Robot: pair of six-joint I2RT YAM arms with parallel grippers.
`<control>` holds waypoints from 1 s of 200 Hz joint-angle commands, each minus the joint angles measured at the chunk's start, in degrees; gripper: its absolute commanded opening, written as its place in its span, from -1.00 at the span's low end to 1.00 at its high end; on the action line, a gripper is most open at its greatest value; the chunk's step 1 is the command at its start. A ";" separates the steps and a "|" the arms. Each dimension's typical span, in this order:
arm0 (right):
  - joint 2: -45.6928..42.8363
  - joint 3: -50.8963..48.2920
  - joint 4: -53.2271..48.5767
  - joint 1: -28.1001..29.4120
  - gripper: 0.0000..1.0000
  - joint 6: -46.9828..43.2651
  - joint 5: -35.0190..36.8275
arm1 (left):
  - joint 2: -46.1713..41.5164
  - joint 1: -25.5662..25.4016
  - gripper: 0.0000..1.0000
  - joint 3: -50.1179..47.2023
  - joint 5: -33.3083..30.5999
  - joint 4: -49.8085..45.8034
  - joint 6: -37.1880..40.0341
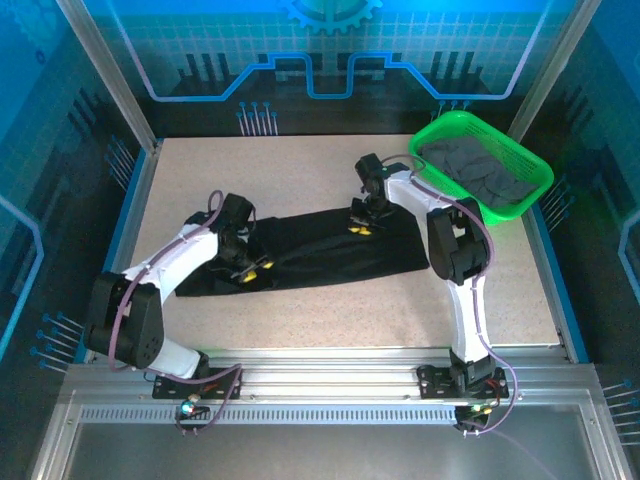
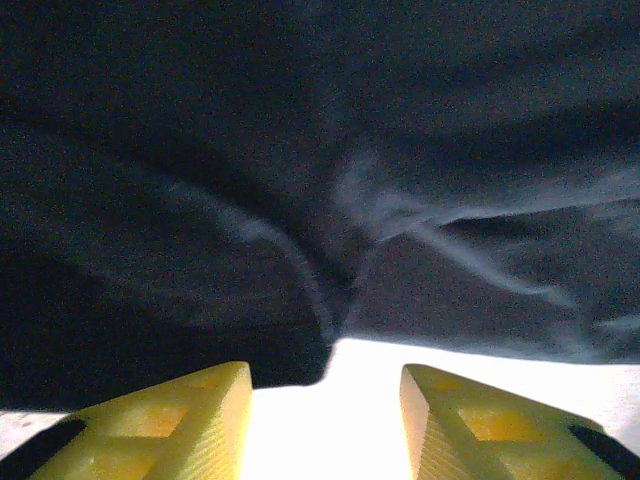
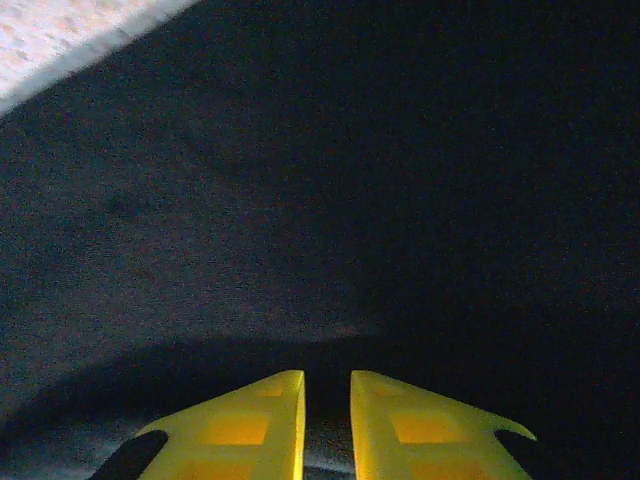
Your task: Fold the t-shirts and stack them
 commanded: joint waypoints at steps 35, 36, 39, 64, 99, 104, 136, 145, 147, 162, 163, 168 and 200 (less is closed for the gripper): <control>-5.86 -7.75 -2.86 0.06 -0.58 -3.98 0.22 | 17.55 -0.70 -0.18 17.03 2.40 8.84 -2.85; -6.01 -8.09 -2.73 0.07 -0.58 -3.98 0.21 | 17.87 -0.71 -0.18 17.34 2.42 8.93 -2.89; -6.58 -8.92 -2.43 0.08 -0.58 -3.93 0.09 | 18.92 -0.90 -0.18 18.37 2.55 9.28 -2.81; -8.85 -13.99 -0.37 -0.14 -0.58 -3.56 -0.23 | 27.38 -3.00 -0.19 26.28 2.91 9.74 -1.30; -9.23 -14.51 0.46 -0.98 -0.59 -3.27 -1.08 | 32.99 -6.91 -0.28 29.99 2.38 9.18 0.34; -9.54 -14.26 0.55 -1.08 -0.59 -3.23 -1.17 | 33.04 -7.43 -0.30 29.61 2.02 8.97 0.58; -11.99 -11.97 -0.17 -1.27 -0.58 -2.98 -1.46 | 30.41 -9.83 -0.42 22.33 1.40 11.13 -0.83; -12.53 -11.50 -0.14 -1.26 -0.58 -2.71 -1.54 | 29.18 -10.33 -0.44 20.07 1.21 12.10 -1.40; -12.61 -11.33 -0.14 -1.24 -0.58 -2.63 -1.61 | 28.94 -10.38 -0.44 19.56 1.23 12.30 -1.49; -12.33 -9.97 -0.09 -1.10 -0.58 -1.92 -2.49 | 27.49 -11.12 -0.44 16.54 1.36 13.60 -2.50; -12.28 -9.81 -0.07 -1.12 -0.58 -1.89 -2.59 | 27.46 -11.15 -0.44 16.44 1.37 13.65 -2.54; -11.94 -9.26 0.03 -0.98 -0.58 -1.58 -3.04 | 27.25 -11.33 -0.44 15.72 1.30 13.93 -2.76; -8.70 -4.97 0.12 1.84 -0.58 -0.11 -4.23 | 27.05 -11.75 -0.46 13.26 1.92 15.99 -4.48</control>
